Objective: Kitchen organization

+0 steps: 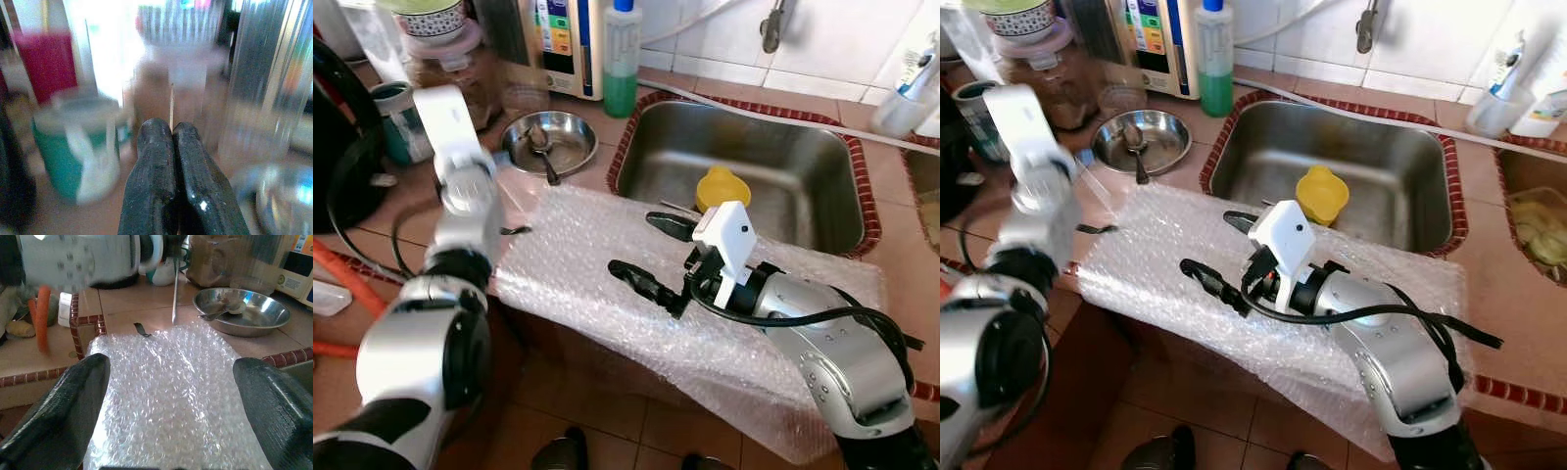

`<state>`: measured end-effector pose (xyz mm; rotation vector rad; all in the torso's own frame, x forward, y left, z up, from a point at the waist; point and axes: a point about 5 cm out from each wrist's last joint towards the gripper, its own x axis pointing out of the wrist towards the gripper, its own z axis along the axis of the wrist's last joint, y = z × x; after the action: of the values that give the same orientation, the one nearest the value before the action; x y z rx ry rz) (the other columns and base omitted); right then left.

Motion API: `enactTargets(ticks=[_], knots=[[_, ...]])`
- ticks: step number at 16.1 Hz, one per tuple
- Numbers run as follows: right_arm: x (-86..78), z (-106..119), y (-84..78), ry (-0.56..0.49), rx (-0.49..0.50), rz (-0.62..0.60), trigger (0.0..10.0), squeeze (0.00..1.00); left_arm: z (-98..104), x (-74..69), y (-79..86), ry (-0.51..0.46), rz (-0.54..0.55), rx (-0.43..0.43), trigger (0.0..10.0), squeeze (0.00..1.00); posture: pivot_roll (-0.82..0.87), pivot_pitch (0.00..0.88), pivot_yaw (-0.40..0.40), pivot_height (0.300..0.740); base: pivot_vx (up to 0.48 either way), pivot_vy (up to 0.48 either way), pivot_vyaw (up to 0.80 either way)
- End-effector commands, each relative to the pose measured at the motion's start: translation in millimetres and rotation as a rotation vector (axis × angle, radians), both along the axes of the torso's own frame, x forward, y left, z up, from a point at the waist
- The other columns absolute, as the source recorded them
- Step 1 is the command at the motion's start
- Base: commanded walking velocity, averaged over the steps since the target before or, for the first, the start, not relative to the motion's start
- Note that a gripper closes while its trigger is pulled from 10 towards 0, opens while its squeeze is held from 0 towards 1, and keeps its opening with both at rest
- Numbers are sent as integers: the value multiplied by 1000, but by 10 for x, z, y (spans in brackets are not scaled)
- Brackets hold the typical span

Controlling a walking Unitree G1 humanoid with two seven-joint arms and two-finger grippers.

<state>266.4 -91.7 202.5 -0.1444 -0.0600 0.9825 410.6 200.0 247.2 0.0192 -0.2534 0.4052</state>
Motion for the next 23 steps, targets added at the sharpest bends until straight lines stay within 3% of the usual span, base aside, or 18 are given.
enactTargets(ticks=[1,7,9,12,17,19,23], knots=[[19,32,17,-19,9,5,10000,0,276,-6,-28,-108,1,60,0,0,-71,145,-2,740,0,0,0],[115,55,13,-41,42,-47,10000,0,543,-38,-48,-219,-27,84,0,0,-50,137,2,740,0,0,0],[215,106,-39,-73,72,-127,10000,0,759,-48,-225,-307,-160,74,0,0,-44,136,4,740,0,0,0],[381,182,-157,-121,97,-271,10000,0,893,-22,-486,-327,-361,24,0,0,-31,138,5,740,0,0,0],[658,331,-438,-210,107,-478,10000,0,1011,-49,-672,-364,-550,-15,0,0,0,146,17,740,0,0,0],[729,397,-421,-228,122,-476,10000,0,985,-69,-787,-373,-642,-21,0,0,1,147,22,740,0,0,0],[861,563,-120,-211,140,-304,10000,0,763,-80,-1059,-319,-713,-21,0,0,-2,149,16,740,0,0,0]])
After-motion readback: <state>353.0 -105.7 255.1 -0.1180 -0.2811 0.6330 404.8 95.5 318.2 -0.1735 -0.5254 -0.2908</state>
